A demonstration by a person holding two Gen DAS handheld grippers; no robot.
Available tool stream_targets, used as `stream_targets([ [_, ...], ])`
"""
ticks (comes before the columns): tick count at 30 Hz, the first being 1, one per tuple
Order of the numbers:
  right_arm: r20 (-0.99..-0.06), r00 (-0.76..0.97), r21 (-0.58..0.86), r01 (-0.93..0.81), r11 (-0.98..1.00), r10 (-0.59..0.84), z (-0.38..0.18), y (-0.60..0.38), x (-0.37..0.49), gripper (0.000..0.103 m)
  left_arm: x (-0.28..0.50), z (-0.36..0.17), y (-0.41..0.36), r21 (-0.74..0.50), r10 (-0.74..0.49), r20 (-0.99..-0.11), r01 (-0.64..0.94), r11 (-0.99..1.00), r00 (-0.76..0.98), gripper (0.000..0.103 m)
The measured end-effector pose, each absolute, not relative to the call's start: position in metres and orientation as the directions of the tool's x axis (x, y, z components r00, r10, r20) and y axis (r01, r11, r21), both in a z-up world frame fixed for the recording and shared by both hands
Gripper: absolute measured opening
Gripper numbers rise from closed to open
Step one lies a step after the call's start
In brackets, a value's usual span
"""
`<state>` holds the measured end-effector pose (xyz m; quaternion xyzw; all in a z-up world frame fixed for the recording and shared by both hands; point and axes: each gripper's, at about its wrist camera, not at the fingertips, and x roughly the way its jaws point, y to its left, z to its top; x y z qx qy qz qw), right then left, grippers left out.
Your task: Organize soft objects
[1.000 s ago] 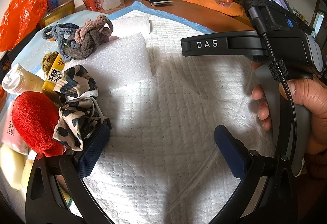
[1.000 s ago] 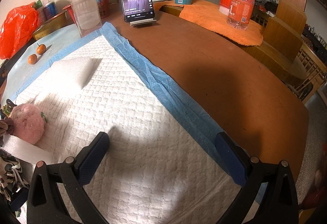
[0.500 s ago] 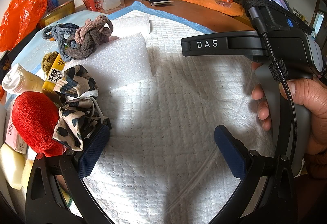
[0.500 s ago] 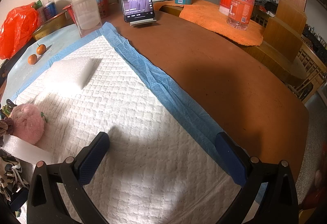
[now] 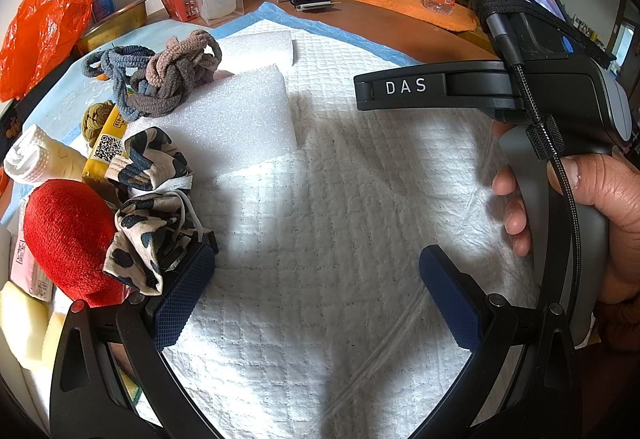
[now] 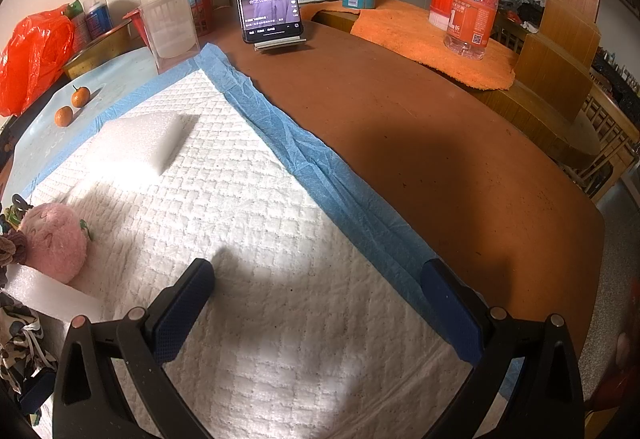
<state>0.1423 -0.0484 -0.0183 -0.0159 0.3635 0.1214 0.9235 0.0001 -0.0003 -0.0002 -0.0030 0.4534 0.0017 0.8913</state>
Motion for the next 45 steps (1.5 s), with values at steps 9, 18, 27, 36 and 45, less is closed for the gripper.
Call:
stream_targets([
  [9,-0.675,0.706,0.059,-0.236,0.970,0.213,-0.018,-0.048,0.142,0.103,0.000,0.000,0.000,-0.004,0.000,-0.808,-0.006,1.000,0.589,0.103],
  [18,-0.675,0.706,0.059,-0.236,0.970,0.213,-0.018,-0.048,0.142,0.103,0.000,0.000,0.000,-0.004,0.000,-0.808,-0.006,1.000,0.589,0.103],
  [27,-0.675,0.706,0.059,-0.236,0.970,0.213,-0.018,-0.048,0.142,0.103,-0.010,0.008,0.001,-0.028,-0.021,-0.808,-0.003,1.000,0.589,0.103],
  [36,-0.674,0.706,0.066,-0.237,0.969,0.218,-0.017,-0.048,0.142,0.103,-0.118,0.099,0.097,-0.164,0.164,-0.631,-0.337,0.927,0.758,0.103],
  [45,-0.436,0.710,0.228,-0.507,0.831,0.553,0.027,-0.074,0.105,0.103,-0.147,0.060,0.119,-0.154,0.217,-0.707,-0.446,0.882,0.673,0.103],
])
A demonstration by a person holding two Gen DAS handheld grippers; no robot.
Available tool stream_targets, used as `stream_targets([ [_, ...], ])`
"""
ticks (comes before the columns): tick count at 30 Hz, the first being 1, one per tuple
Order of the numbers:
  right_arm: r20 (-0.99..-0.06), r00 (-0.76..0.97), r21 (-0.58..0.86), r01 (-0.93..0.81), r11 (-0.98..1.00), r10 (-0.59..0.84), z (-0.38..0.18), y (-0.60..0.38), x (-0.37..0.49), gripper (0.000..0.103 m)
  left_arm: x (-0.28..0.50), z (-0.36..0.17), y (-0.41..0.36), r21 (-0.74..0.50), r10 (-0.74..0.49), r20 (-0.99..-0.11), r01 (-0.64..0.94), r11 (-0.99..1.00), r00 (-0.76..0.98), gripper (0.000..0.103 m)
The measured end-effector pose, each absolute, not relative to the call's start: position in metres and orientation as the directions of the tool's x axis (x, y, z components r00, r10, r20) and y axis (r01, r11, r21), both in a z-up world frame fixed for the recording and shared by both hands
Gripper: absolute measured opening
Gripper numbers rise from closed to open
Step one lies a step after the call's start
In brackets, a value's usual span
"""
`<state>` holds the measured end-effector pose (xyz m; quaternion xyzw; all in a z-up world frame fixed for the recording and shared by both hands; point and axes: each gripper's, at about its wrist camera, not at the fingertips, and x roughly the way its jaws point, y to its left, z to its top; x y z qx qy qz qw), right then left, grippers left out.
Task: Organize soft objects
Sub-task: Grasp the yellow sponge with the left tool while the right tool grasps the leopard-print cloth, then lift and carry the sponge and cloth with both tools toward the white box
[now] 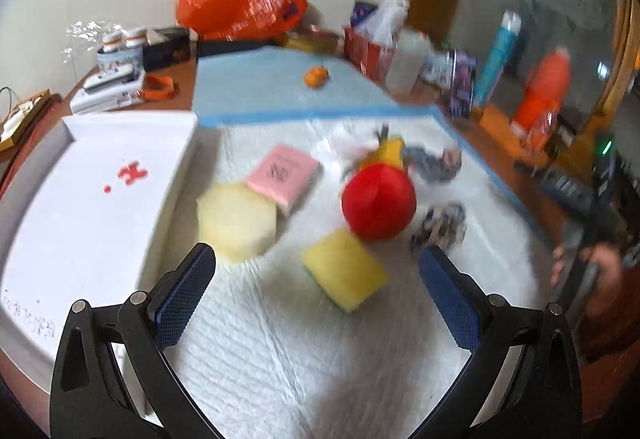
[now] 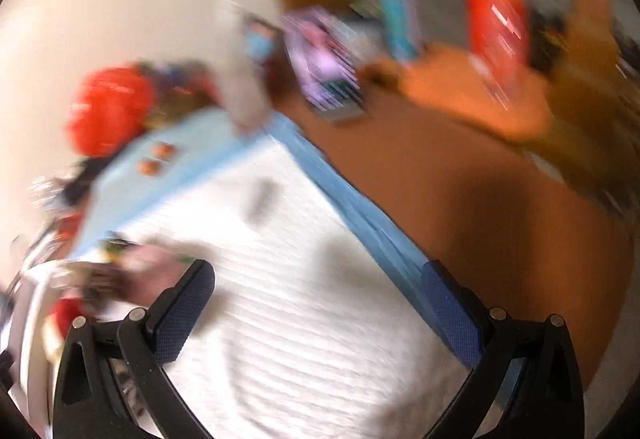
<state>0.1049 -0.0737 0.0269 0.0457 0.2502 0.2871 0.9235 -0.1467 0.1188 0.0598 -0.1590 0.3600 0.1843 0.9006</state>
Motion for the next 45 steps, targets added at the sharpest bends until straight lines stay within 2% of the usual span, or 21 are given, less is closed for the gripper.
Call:
stream_targets([
  [2,-0.420,0.643,0.212,-0.617,0.758,0.641,0.037,-0.065,0.094,0.103,-0.128,0.047,0.114,-0.111,0.226,-0.738,-0.446,0.888,0.635,0.103],
  [6,-0.500,0.391,0.214,-0.809,0.547,0.773,0.037,-0.035,0.067,0.103,-0.107,0.034,0.103,-0.099,0.203,-0.754,-0.414,0.905,0.625,0.103],
  [9,-0.564,0.259,0.181,-0.888,0.424,0.784,0.026,-0.010,0.044,0.103,-0.097,0.027,0.102,-0.083,0.199,-0.772,-0.406,0.910,0.604,0.094],
  [11,-0.597,0.248,0.124,-0.911,0.392,0.763,0.018,0.009,0.033,0.100,-0.088,0.018,0.106,-0.077,0.197,-0.799,-0.420,0.904,0.569,0.090],
  [12,-0.613,0.252,0.096,-0.917,0.387,0.748,0.014,0.019,0.029,0.098,-0.084,0.014,0.108,-0.084,0.186,-0.812,-0.427,0.900,0.553,0.084],
  [14,-0.641,0.246,0.076,-0.922,0.379,0.727,0.007,0.036,0.027,0.086,-0.080,0.006,0.113,-0.091,0.178,-0.830,-0.444,0.891,0.528,0.079],
  [16,-0.665,0.208,0.112,-0.922,0.372,0.717,-0.001,0.052,0.032,0.077,-0.078,-0.002,0.119,-0.111,0.163,-0.843,-0.462,0.880,0.513,0.062],
  [17,-0.674,0.188,0.133,-0.921,0.367,0.715,-0.004,0.056,0.033,0.071,-0.080,-0.001,0.121,-0.128,0.161,-0.831,-0.464,0.876,0.532,0.061],
  [18,-0.686,0.175,0.139,-0.922,0.363,0.707,-0.008,0.064,0.034,0.066,-0.082,-0.001,0.122,-0.143,0.152,-0.829,-0.465,0.874,0.539,0.053],
  [19,-0.693,0.168,0.132,-0.926,0.353,0.701,-0.011,0.070,0.033,0.056,-0.084,-0.001,0.123,-0.152,0.144,-0.828,-0.464,0.872,0.542,0.050],
  [22,-0.684,0.190,0.091,-0.936,0.341,0.704,-0.011,0.063,0.024,0.037,-0.094,0.004,0.125,-0.164,0.151,-0.812,-0.469,0.868,0.564,0.046],
  [24,-0.673,0.172,0.111,-0.938,0.327,0.719,-0.005,0.053,0.023,0.034,-0.104,0.014,0.125,-0.163,0.172,-0.792,-0.474,0.865,0.586,0.046],
  [29,-0.576,0.189,0.115,-0.945,0.307,0.795,0.032,0.032,0.014,0.033,-0.125,0.062,0.128,-0.142,0.262,-0.704,-0.493,0.859,0.660,0.046],
  [36,-0.355,0.194,0.098,-0.965,0.243,0.914,0.132,0.030,-0.014,0.033,-0.141,0.176,0.142,-0.125,0.393,-0.518,-0.522,0.844,0.759,0.046],
  [39,-0.253,0.190,0.134,-0.964,0.229,0.949,0.178,0.031,-0.024,0.034,-0.156,0.217,0.143,-0.139,0.435,-0.436,-0.536,0.832,0.788,0.046],
  [42,-0.169,0.168,0.223,-0.953,0.203,0.971,0.201,0.027,-0.029,0.034,-0.177,0.235,0.142,-0.143,0.488,-0.382,-0.572,0.807,0.785,0.046],
  [45,-0.134,0.162,0.249,-0.949,0.191,0.978,0.198,0.028,-0.039,0.034,-0.190,0.229,0.144,-0.131,0.526,-0.392,-0.612,0.780,0.755,0.046],
])
